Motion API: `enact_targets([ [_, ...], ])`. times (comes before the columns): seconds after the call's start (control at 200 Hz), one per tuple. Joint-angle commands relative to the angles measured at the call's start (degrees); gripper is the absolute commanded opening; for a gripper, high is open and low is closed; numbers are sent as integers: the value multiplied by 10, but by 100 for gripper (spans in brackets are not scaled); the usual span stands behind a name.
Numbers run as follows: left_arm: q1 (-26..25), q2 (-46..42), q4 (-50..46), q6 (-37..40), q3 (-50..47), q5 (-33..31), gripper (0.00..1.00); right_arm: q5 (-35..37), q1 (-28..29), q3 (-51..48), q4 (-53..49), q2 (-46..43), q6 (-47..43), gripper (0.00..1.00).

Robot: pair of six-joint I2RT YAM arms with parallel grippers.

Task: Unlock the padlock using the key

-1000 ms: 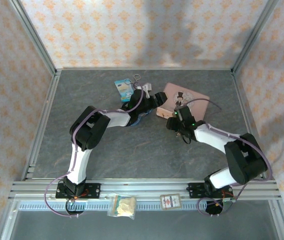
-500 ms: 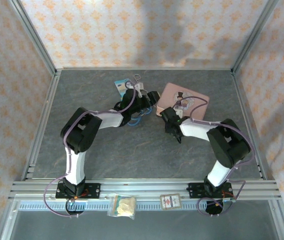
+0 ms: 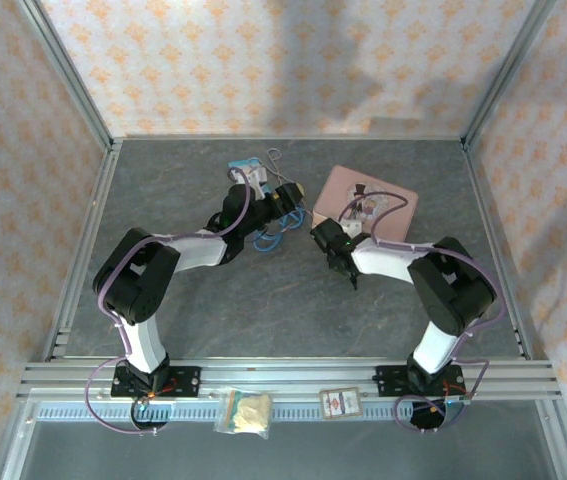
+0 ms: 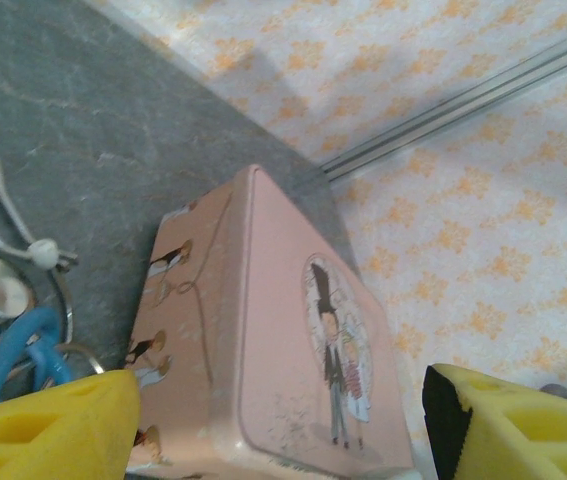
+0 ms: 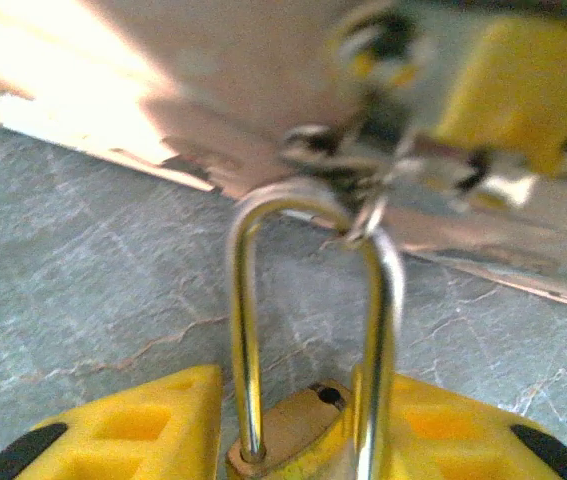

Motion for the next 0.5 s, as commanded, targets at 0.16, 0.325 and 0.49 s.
enact_targets([
  [0.16, 7, -40, 58, -20, -41, 6, 73, 53, 4, 27, -33, 34, 12, 27],
  [0.325, 10, -52, 69, -27, -61, 6, 73, 59, 4, 38, -34, 44, 4, 27],
  [0.49, 13, -64, 75, -28, -75, 3, 73, 59, 4, 41, -32, 39, -8, 12],
])
